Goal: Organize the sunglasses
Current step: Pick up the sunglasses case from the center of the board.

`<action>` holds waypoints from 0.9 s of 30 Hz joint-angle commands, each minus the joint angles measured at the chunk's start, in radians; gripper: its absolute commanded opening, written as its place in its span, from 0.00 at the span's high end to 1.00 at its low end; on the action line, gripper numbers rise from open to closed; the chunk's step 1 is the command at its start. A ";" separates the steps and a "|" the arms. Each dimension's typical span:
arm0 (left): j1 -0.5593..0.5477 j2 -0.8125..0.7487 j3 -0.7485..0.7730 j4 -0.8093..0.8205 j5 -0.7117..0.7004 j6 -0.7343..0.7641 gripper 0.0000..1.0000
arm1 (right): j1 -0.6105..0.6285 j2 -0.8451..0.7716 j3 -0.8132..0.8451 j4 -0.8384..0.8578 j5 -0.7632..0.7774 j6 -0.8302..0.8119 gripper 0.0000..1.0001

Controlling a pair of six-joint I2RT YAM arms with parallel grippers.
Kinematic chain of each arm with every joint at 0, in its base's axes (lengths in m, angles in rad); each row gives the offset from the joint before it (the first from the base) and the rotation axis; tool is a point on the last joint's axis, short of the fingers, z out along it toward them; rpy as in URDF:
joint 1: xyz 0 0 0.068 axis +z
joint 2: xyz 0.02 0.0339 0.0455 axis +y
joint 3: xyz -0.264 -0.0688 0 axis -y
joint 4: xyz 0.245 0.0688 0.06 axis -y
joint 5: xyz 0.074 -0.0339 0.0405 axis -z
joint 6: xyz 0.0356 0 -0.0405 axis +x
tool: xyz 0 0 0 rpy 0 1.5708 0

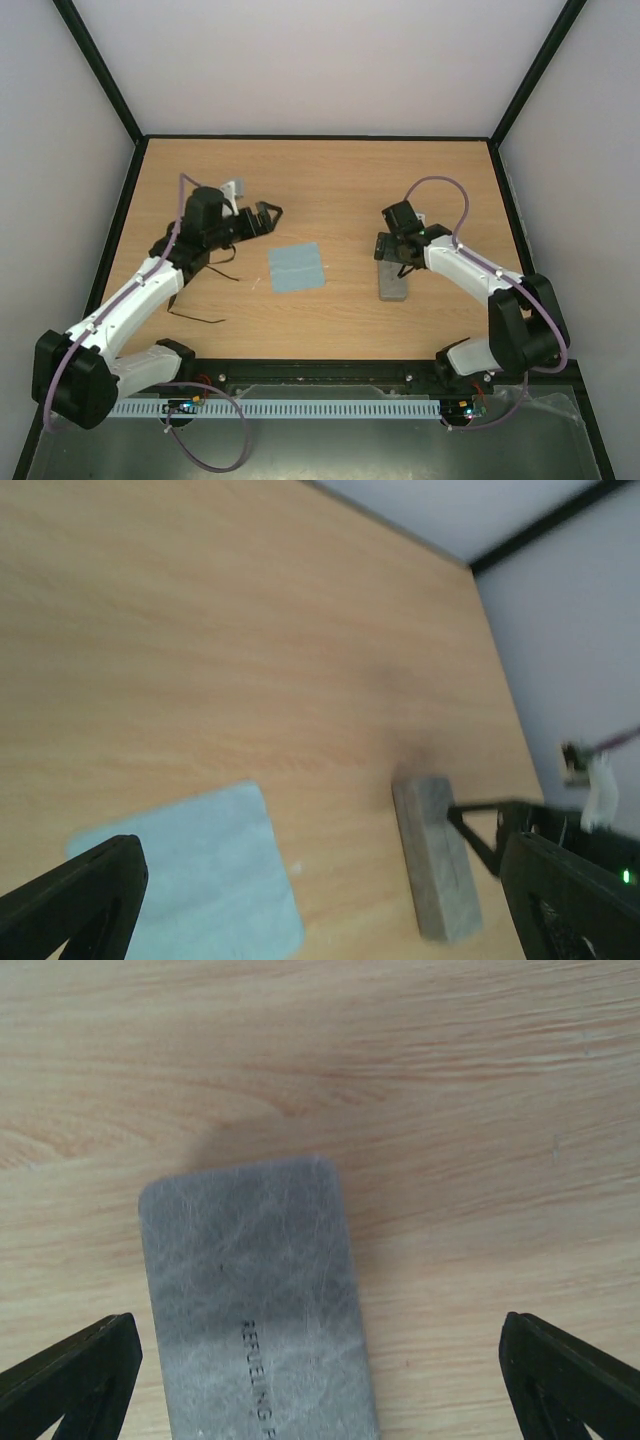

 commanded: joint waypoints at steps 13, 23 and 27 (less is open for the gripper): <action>-0.162 -0.083 -0.139 -0.049 -0.071 0.027 0.00 | 0.061 -0.106 -0.060 -0.034 0.187 0.150 0.01; -0.162 -0.117 -0.179 -0.044 -0.062 -0.039 0.00 | 0.061 -0.022 -0.094 0.029 0.129 0.103 0.01; -0.164 -0.098 -0.179 -0.049 -0.051 -0.043 0.01 | 0.065 -0.016 -0.113 0.082 0.077 0.075 0.03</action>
